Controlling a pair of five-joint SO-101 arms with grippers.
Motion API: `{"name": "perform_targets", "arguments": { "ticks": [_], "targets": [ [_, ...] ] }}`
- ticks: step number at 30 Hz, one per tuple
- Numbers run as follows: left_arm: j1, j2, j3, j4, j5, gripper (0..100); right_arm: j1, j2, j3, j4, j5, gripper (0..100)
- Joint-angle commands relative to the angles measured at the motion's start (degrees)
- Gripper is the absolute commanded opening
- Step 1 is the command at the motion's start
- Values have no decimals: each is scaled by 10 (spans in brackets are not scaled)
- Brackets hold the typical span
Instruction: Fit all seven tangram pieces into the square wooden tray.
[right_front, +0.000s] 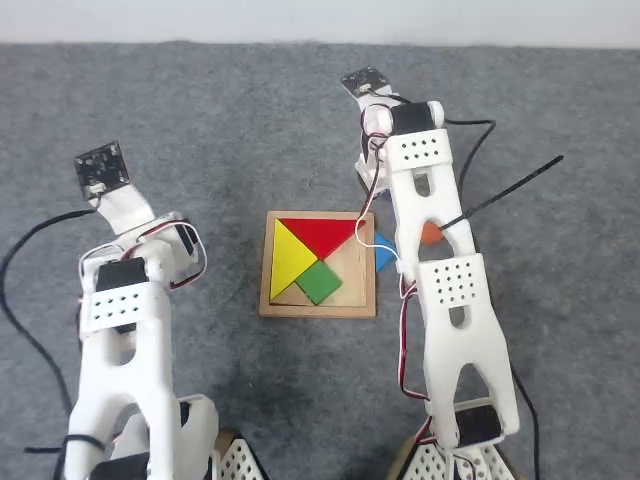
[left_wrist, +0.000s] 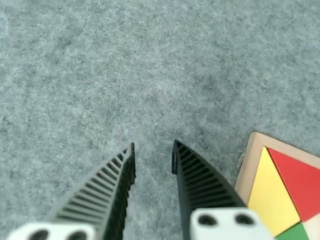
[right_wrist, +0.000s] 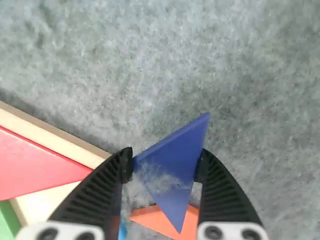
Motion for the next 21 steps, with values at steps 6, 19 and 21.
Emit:
{"name": "perform_targets", "arguments": {
  "ticks": [6, 19, 21],
  "targets": [
    [2, -21, -7, -18, 3, 126, 7, -71, -2, 29, 74, 65],
    [2, -21, -7, -18, 3, 126, -10, -450, 447, 22, 287, 69],
    [2, -21, -7, -18, 3, 126, -28, -497, 503, 13, 316, 69]
  ]
}}
